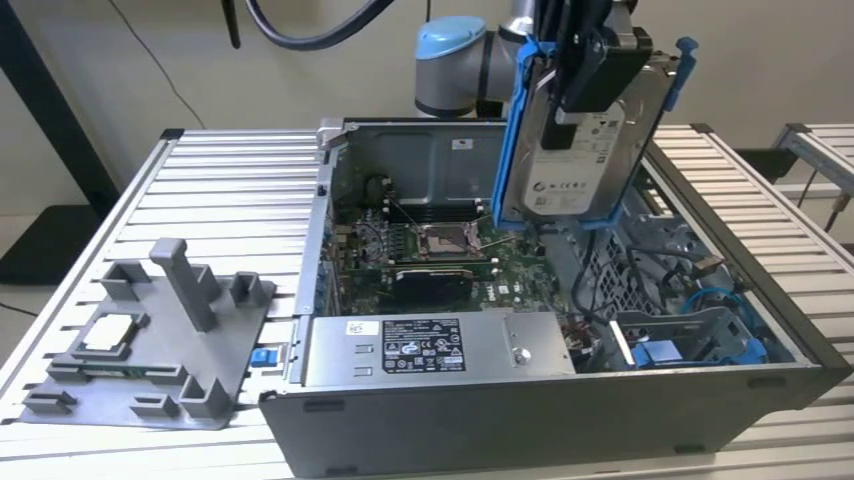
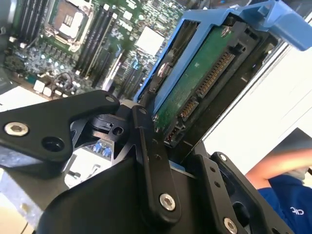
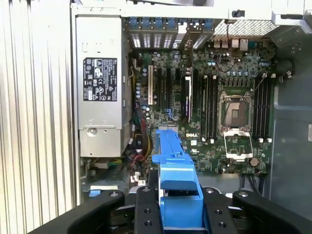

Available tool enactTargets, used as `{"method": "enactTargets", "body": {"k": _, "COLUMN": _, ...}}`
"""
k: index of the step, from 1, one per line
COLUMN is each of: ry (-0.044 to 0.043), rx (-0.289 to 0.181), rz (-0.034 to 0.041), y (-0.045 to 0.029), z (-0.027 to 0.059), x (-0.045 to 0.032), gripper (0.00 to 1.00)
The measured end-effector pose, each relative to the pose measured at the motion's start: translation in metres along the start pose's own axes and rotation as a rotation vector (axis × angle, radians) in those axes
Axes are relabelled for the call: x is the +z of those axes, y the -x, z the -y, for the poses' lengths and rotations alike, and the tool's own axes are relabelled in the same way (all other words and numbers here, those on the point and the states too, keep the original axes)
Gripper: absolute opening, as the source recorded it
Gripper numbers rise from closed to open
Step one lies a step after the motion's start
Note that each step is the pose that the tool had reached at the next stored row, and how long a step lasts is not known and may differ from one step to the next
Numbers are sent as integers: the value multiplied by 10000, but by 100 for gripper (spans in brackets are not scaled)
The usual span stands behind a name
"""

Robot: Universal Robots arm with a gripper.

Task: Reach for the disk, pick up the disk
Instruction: 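Pick up the disk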

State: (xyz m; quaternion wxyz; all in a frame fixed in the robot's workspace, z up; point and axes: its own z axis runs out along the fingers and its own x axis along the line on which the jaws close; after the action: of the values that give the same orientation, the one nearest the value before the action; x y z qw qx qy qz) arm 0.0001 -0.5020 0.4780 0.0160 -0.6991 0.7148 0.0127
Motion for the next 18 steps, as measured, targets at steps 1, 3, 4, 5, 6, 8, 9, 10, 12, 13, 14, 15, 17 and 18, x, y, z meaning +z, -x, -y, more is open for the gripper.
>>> {"method": "enactTargets", "body": {"k": 1, "ry": 0, "rx": 0, "rz": 0, "y": -35, "z": 1, "x": -1, "gripper": 0}}
{"method": "enactTargets", "body": {"k": 3, "ry": 0, "rx": 0, "rz": 0, "y": -108, "z": 3, "x": -3, "gripper": 0}}
{"method": "enactTargets", "body": {"k": 4, "ry": 0, "rx": -1, "rz": -1, "y": -145, "z": 3, "x": -4, "gripper": 0}}
{"method": "enactTargets", "body": {"k": 5, "ry": 1, "rx": -1, "rz": -2, "y": -187, "z": 4, "x": -5, "gripper": 0}}
{"method": "enactTargets", "body": {"k": 6, "ry": 0, "rx": 0, "rz": 1, "y": -231, "z": 5, "x": -5, "gripper": 0}}
{"method": "enactTargets", "body": {"k": 8, "ry": 2, "rx": 0, "rz": -1, "y": -314, "z": 8, "x": -8, "gripper": 0}}
{"method": "enactTargets", "body": {"k": 9, "ry": 2, "rx": 0, "rz": 1, "y": -357, "z": 10, "x": -8, "gripper": 0}}
{"method": "enactTargets", "body": {"k": 10, "ry": 3, "rx": 0, "rz": 0, "y": -398, "z": 12, "x": -10, "gripper": 0}}
{"method": "enactTargets", "body": {"k": 12, "ry": 7, "rx": 0, "rz": 0, "y": -486, "z": 21, "x": -11, "gripper": 0}}
{"method": "enactTargets", "body": {"k": 13, "ry": 10, "rx": 0, "rz": -1, "y": -526, "z": 25, "x": -12, "gripper": 0}}
{"method": "enactTargets", "body": {"k": 14, "ry": 13, "rx": 1, "rz": -1, "y": -567, "z": 32, "x": -13, "gripper": 0}}
{"method": "enactTargets", "body": {"k": 15, "ry": 15, "rx": 0, "rz": -1, "y": -600, "z": 41, "x": -13, "gripper": 0}}
{"method": "enactTargets", "body": {"k": 17, "ry": 18, "rx": 1, "rz": -1, "y": -631, "z": 74, "x": -11, "gripper": 0}}
{"method": "enactTargets", "body": {"k": 18, "ry": 20, "rx": 1, "rz": -2, "y": -642, "z": 98, "x": -10, "gripper": 0}}
